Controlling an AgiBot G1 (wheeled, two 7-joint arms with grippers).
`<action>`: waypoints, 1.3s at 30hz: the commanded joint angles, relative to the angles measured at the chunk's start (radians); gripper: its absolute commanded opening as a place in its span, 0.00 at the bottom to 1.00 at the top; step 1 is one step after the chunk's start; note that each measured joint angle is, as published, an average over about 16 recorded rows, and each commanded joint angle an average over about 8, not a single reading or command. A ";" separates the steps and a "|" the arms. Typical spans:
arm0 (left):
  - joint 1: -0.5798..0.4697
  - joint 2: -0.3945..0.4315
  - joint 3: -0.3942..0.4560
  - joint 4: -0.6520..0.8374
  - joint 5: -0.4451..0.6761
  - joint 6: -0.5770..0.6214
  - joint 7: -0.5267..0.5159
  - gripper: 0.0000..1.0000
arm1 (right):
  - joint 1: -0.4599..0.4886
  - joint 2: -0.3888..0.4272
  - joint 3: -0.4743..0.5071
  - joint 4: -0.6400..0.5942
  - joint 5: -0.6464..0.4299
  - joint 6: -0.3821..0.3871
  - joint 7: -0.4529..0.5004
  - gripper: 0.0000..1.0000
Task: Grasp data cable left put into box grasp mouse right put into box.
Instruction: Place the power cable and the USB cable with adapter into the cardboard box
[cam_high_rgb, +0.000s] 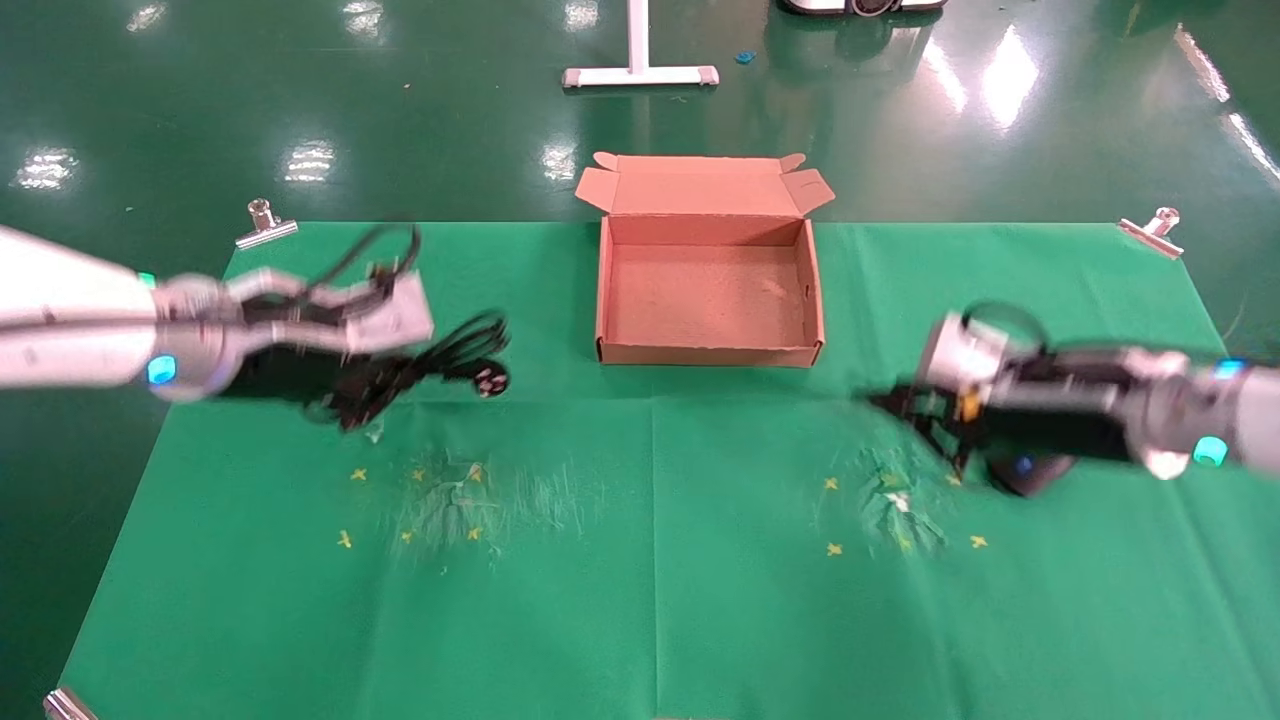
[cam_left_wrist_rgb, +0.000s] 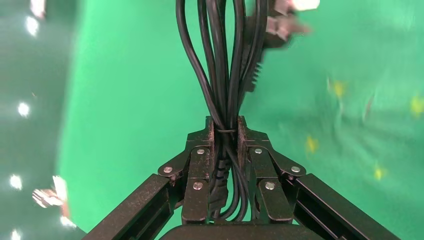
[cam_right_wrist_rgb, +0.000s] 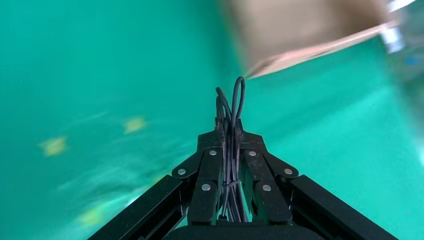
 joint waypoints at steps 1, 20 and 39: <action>-0.037 0.002 -0.017 -0.003 -0.022 0.007 0.004 0.00 | 0.033 0.001 0.015 -0.014 0.003 0.013 -0.002 0.00; -0.078 0.398 0.166 0.500 -0.201 -0.495 0.250 0.29 | 0.276 0.085 0.094 -0.046 0.042 -0.045 -0.023 0.00; -0.195 0.384 0.440 0.639 -0.462 -0.652 0.294 1.00 | 0.315 0.062 0.111 -0.057 0.077 -0.047 -0.051 0.00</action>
